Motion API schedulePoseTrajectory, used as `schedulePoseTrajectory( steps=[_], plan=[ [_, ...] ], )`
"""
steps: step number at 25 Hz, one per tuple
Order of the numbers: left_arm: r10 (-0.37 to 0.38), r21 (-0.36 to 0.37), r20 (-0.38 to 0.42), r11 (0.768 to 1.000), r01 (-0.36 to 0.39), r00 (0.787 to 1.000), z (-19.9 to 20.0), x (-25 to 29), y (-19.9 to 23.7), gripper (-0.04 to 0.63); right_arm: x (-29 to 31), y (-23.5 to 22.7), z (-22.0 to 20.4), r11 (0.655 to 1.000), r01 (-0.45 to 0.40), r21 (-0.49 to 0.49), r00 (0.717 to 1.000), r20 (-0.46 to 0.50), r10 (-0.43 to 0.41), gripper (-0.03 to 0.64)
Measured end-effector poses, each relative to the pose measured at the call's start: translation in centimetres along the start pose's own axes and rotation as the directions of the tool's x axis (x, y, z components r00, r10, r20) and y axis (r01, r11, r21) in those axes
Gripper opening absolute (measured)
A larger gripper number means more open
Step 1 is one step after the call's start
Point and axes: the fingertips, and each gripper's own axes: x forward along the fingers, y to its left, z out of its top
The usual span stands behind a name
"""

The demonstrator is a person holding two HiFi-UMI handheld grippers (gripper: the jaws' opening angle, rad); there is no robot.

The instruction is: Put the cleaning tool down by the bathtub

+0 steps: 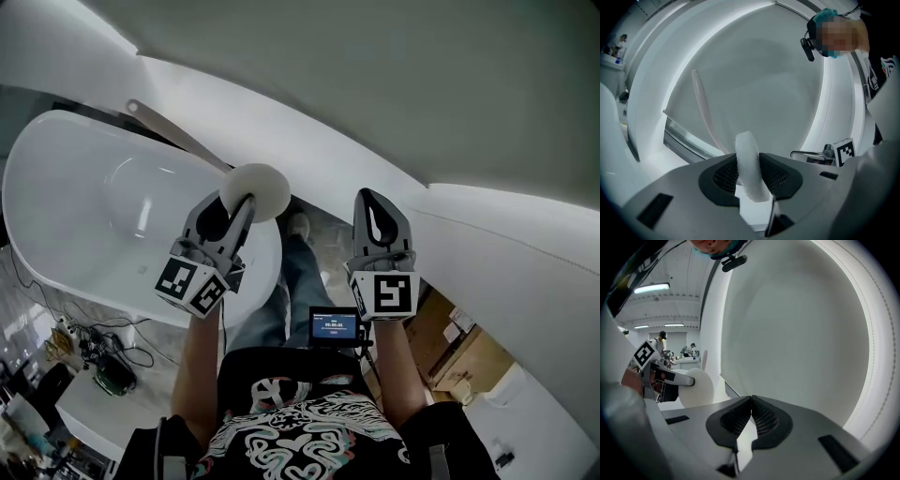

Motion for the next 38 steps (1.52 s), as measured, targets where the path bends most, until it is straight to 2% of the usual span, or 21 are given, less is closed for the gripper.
schedulePoseTrajectory(
  steps=[3, 9, 15, 23, 38],
  plan=[
    [0.005, -0.017, -0.011, 1.0, -0.006, 1.0, -1.6, 0.8, 1.6, 0.135, 1.7, 0.3, -2.0, 1.0, -0.001, 0.01, 1.0, -0.02, 0.002, 0.026],
    [0.013, -0.052, -0.037, 0.999, -0.015, 0.999, -4.4, 2.7, 2.0, 0.135, 2.6, -0.2, -4.2, 0.998, -0.033, -0.059, 0.998, -0.057, 0.03, 0.026],
    [0.02, -0.104, -0.064, 0.994, -0.027, 0.998, -7.5, 4.2, 3.2, 0.135, 4.2, -0.4, -6.7, 0.998, -0.06, -0.036, 0.994, -0.096, 0.056, 0.026],
    [0.034, -0.137, -0.102, 0.989, -0.048, 0.994, -10.7, 6.2, 3.7, 0.135, 5.1, -1.2, -9.8, 0.995, -0.094, -0.031, 0.986, -0.141, 0.089, 0.026],
    [0.089, -0.188, -0.139, 0.975, -0.115, 0.986, -15.8, 10.6, 6.3, 0.135, 7.5, -2.6, -15.0, 0.995, -0.096, -0.035, 0.98, -0.176, 0.088, 0.026]
  ],
)
